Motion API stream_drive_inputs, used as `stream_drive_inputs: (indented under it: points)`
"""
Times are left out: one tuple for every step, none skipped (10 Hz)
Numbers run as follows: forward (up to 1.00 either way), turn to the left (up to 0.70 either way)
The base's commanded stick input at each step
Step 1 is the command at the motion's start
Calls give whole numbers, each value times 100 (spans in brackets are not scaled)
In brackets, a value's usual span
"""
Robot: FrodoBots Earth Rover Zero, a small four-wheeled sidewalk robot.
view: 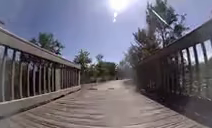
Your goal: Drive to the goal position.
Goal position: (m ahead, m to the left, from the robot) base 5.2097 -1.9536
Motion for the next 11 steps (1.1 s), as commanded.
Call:
stream_drive_inputs:
  points:
    - [45,0]
    - [45,0]
    - [45,0]
    - [45,0]
    - [45,0]
    - [45,0]
    - [45,0]
    - [45,0]
    - [45,0]
    - [45,0]
    - [45,0]
